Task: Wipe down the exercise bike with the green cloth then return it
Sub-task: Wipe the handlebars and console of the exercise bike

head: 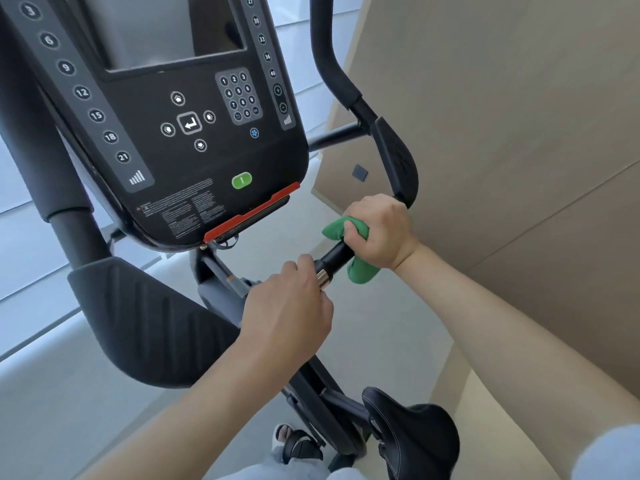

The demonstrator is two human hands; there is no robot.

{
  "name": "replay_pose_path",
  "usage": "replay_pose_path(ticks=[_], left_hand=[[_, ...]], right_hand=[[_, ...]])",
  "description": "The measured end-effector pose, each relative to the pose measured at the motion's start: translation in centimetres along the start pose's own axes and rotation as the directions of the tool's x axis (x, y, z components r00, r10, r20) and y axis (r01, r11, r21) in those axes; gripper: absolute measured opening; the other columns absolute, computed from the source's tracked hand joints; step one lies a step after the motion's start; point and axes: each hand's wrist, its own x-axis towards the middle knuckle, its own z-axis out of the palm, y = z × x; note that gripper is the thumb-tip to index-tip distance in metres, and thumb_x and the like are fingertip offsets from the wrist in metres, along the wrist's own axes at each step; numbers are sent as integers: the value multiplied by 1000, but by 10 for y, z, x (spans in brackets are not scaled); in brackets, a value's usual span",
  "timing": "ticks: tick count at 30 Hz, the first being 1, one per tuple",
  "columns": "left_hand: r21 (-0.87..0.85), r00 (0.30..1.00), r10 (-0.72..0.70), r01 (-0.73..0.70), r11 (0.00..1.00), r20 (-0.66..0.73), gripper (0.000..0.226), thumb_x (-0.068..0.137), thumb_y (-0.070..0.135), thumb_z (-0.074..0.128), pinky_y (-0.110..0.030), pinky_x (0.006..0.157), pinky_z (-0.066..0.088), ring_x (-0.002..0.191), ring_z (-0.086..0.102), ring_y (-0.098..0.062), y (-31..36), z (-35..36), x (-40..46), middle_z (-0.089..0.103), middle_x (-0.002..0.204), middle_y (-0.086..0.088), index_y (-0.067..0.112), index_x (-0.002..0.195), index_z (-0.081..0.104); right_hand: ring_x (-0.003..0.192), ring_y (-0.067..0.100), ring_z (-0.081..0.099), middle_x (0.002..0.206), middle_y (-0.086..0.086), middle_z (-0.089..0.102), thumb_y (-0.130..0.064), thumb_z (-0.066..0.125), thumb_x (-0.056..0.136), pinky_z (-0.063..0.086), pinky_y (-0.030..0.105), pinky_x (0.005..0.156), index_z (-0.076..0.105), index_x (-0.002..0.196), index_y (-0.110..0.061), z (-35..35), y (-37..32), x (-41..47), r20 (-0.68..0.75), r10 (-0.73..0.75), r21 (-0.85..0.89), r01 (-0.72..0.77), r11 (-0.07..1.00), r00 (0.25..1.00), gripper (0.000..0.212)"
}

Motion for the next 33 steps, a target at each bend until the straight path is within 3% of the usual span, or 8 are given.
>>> replay_pose_path(ticks=[8, 13, 15, 17, 19, 25, 29, 33], left_hand=[[-22, 1000, -3, 3, 1000, 23, 20, 99, 41, 46, -31, 47, 31, 55, 47, -14, -3, -1, 0, 46, 79, 6, 23, 102, 38], [-36, 1000, -7, 7, 999, -4, 20, 97, 43, 48, -31, 49, 35, 55, 51, -13, -3, -1, 0, 49, 77, 8, 26, 104, 40], [-22, 1000, 2, -3, 1000, -25, 20, 97, 44, 49, -30, 47, 37, 54, 50, -12, -3, 0, -1, 49, 76, 9, 27, 104, 41], [-2, 999, 14, -14, 1000, -47, 20, 97, 44, 51, -30, 46, 38, 53, 49, -10, -3, 2, -3, 49, 74, 10, 28, 103, 41], [11, 997, 11, -10, 1000, -70, 18, 96, 43, 52, -30, 45, 36, 52, 48, -9, -2, 3, -5, 49, 73, 11, 29, 102, 42], [48, 995, -16, 21, 999, -97, 22, 93, 44, 58, -34, 48, 51, 56, 52, -8, 0, 6, -5, 56, 78, 13, 34, 111, 51], [56, 993, -14, 21, 998, -120, 22, 91, 44, 63, -30, 46, 48, 56, 51, -6, 3, 7, -5, 55, 75, 15, 34, 109, 53], [100, 988, -15, 30, 995, -151, 20, 89, 44, 59, -32, 44, 47, 54, 52, -11, 6, 9, -6, 55, 74, 13, 32, 103, 53]], right_hand=[[50, 20, 37, 50, -3, 36, -54, 41, 84, 25, 33, 52, 37, 54, -16, -16, 17, 44, 299, 340, -58, -338, 939, 892, 48], [50, 18, 40, 52, -2, 44, -39, 47, 93, 33, 33, 55, 46, 57, -17, -5, 4, 9, -38, 347, 78, -343, 936, 937, 42], [69, 24, 58, 69, 1, 63, -28, 50, 94, 47, 39, 76, 65, 72, -12, 11, -9, -17, -210, 272, 142, -246, 959, 939, 30], [96, 26, 64, 94, 4, 71, -23, 50, 95, 46, 43, 98, 72, 95, -8, 30, -22, -35, -341, 257, 161, -213, 964, 904, 27], [104, 28, 63, 103, 5, 71, -23, 49, 95, 43, 41, 104, 72, 103, -7, 43, -24, -40, -404, 237, 167, -184, 969, 884, 29], [66, 27, 60, 73, 5, 66, -38, 44, 98, 46, 37, 72, 71, 80, -11, 36, 43, -18, -484, -66, 66, 112, 992, 873, 42], [61, 25, 58, 69, 4, 66, -39, 45, 99, 48, 38, 66, 70, 76, -13, 26, 69, -7, -423, -55, 74, 95, 993, 904, 43], [62, 25, 56, 67, 5, 63, -30, 52, 93, 47, 38, 68, 67, 73, -11, 25, 47, -12, -413, 100, 153, -39, 987, 905, 32]])
